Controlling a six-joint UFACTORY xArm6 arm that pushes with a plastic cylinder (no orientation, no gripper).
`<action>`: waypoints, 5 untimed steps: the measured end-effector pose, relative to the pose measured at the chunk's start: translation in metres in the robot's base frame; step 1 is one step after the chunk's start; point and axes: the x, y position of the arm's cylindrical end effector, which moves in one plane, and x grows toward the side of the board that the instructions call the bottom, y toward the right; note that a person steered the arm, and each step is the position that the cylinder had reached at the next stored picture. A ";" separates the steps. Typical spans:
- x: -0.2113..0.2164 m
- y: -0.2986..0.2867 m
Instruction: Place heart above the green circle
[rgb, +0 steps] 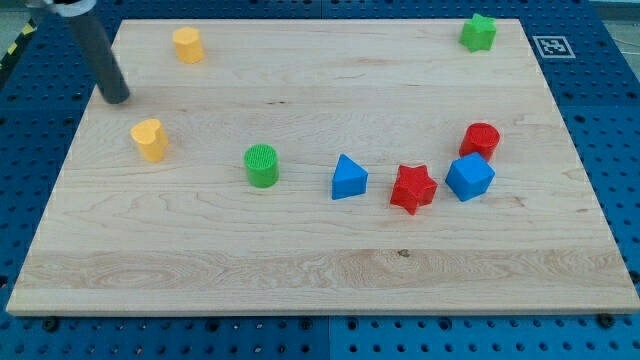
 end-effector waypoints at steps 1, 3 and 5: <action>0.018 -0.006; 0.068 -0.005; 0.070 0.064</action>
